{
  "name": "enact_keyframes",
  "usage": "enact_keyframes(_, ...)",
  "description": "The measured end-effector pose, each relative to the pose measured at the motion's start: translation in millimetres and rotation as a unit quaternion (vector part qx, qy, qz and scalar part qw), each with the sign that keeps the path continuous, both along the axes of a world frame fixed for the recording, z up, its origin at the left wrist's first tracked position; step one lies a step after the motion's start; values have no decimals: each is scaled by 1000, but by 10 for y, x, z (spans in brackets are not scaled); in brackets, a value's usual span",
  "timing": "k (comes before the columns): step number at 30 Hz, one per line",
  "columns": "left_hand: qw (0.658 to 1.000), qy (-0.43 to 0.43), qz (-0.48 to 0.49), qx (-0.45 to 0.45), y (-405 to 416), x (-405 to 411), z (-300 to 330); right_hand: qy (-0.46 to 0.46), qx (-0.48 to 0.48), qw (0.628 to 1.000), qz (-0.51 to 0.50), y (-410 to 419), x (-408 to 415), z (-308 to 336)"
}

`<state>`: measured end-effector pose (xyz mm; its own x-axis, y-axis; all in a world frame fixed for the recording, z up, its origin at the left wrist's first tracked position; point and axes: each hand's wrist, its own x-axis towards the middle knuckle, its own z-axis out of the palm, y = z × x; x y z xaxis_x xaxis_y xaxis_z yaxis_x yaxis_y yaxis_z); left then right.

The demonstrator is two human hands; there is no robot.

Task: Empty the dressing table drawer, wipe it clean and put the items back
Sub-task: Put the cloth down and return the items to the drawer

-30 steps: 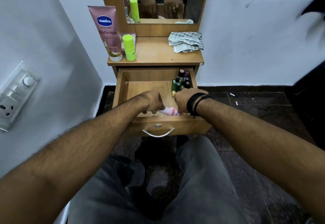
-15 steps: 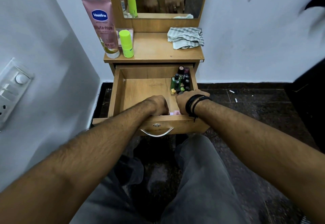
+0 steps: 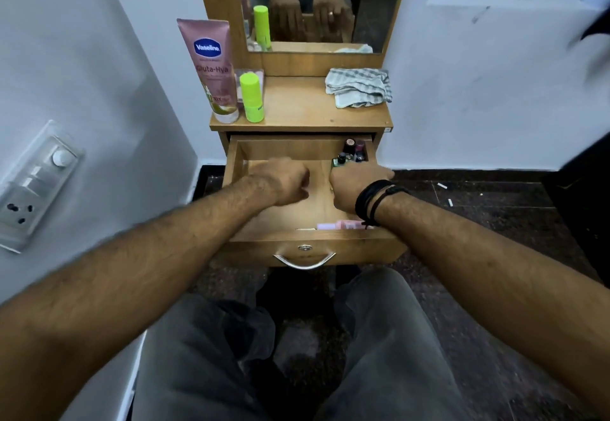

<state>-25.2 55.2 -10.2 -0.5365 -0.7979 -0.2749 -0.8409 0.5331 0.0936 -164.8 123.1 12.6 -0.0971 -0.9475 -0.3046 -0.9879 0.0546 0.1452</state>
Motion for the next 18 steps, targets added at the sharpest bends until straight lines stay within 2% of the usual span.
enact_keyframes(3, 993, -25, -24, -115, -198, 90, 331, -36, -56, 998, 22, -127, 138, 127)
enact_keyframes(7, 977, -37, 33, -208, -431, 120, 736, -87, -90, 992, 19, -298, 324, 168)
enact_keyframes(10, 966, -46, 79, -240, -567, 129, 904, -159, -102, 982, -10, -454, 368, 100)
enact_keyframes(14, 961, -64, 115, -243, -700, 156, 943, -289, -142, 945, -55, -783, 378, 50)
enact_keyframes(18, 962, -84, 116, -234, -814, 168, 919, -343, -187, 917, -77, -1069, 439, 64)
